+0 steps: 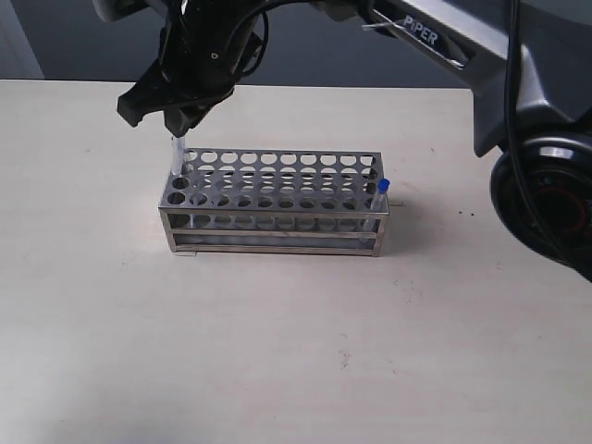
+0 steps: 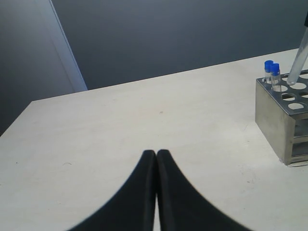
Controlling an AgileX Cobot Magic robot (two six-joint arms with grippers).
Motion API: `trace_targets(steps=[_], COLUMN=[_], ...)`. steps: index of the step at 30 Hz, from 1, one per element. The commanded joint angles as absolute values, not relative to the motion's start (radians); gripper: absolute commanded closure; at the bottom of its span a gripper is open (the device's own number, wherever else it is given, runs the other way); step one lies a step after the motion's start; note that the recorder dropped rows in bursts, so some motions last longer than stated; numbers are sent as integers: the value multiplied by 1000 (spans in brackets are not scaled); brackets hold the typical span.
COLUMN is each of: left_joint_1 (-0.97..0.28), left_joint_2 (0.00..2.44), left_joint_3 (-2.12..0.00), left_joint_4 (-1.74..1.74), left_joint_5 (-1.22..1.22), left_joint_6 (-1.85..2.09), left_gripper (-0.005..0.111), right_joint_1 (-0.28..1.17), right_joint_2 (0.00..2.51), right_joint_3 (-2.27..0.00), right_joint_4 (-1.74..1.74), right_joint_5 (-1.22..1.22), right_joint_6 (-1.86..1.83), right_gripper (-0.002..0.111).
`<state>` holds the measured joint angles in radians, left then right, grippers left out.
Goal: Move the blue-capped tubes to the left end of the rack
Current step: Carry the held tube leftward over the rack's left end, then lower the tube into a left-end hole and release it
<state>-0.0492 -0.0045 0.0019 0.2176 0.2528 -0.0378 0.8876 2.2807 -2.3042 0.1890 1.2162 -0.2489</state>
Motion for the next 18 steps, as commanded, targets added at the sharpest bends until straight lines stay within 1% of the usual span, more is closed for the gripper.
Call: trace_targets(steps=[1,18], left_joint_1=[-55,-55], left_joint_2=[0,0], left_joint_3=[0,0], left_joint_4=[221,221], left_joint_5=[240,240], left_joint_6=[-41,-41], left_gripper=[106,106], right_joint_1=[887,887], right_joint_2=[2278,2350], right_joint_3=[-2314,-2314], right_joint_4=[192,197], right_joint_5=[1221,1213], right_joint_6=[-255,-253], right_gripper=[109,109])
